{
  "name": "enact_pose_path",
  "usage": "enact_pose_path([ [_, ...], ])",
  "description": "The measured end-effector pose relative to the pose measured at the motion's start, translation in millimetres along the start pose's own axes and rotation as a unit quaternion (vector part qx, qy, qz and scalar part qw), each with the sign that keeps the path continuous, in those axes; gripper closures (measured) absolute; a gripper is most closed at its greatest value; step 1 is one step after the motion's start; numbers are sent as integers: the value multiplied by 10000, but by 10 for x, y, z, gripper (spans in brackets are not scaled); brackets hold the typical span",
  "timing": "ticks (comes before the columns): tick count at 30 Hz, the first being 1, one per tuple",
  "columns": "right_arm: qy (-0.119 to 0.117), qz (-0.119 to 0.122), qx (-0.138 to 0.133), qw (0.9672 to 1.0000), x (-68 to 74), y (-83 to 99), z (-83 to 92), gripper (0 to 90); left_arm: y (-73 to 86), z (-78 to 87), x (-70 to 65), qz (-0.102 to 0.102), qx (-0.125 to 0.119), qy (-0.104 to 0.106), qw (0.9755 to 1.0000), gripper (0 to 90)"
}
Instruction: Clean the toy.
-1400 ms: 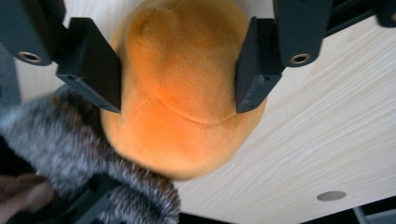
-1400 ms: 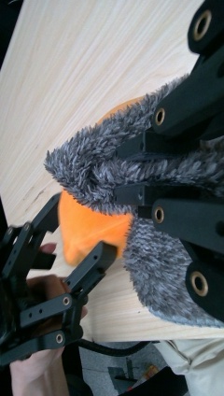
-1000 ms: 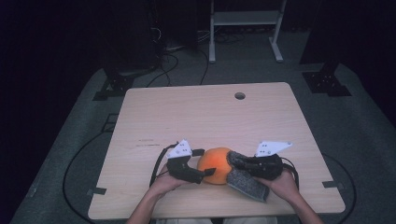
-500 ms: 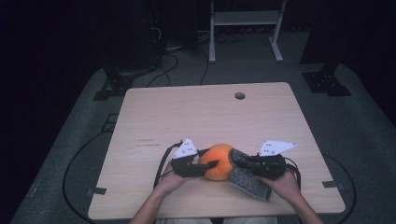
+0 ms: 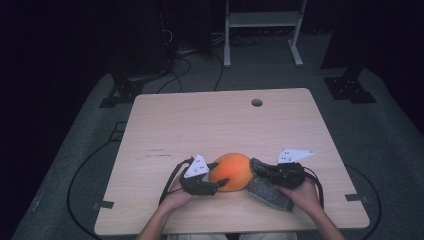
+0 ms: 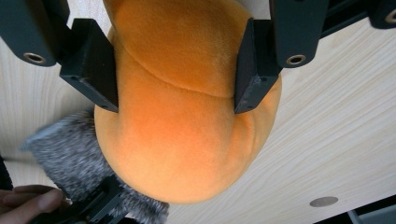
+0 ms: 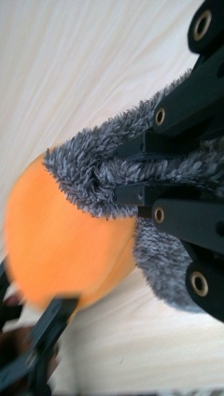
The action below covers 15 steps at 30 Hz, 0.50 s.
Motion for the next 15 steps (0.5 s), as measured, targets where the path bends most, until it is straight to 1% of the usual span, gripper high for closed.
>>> enact_pose_path([
  [1,-38,-38,-70,10000,-5,3,25,805,-2,-3,-3,-4,-11,1,10000,356],
  [3,-189,-77,-351,9992,26,-58,93,804,-6,-21,-16,-27,-24,15,10000,356],
  [5,-319,12,-544,9980,98,-151,102,804,-16,-36,-28,-94,-13,8,10000,356],
  [6,-353,86,-550,9978,132,-180,79,804,-19,-36,-28,-119,3,-3,9999,356],
  [7,-351,141,-491,9981,153,-189,36,804,-19,-33,-28,-123,5,-4,9999,355],
  [8,-313,190,-375,9986,159,-173,-13,804,-16,-30,-28,-139,13,-2,9999,353],
  [9,-311,208,-341,9987,150,-151,-42,804,-13,-30,-34,-168,19,0,9999,350],
  [10,-331,115,-307,9989,117,-119,-57,804,-17,-33,-39,-174,13,-14,9998,347],
  [11,-247,72,-239,9994,81,-98,-51,804,-20,-32,-40,-182,23,-18,9998,343],
  [12,-101,61,-138,9998,39,-68,-39,804,-20,-33,-43,-193,19,-8,9998,341],
  [13,-46,-25,-78,10000,-4,-30,-27,804,-19,-32,-44,-214,26,-1,9998,340],
  [14,-70,-124,-53,9999,-31,0,-10,804,-21,-32,-45,-227,31,-5,9997,340],
  [15,-102,-145,-107,9998,-33,3,12,804,-22,-36,-50,-229,28,-10,9997,342],
])
Point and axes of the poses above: each handheld gripper's, and its own axes: z roughly backward along the jaws, y roughly out of its underside, x roughly to its left, the point moved 3 cm from there along -z, roughly forward along the jaws, and after that the axes turned 1 degree about x, right-handed, at the moved point
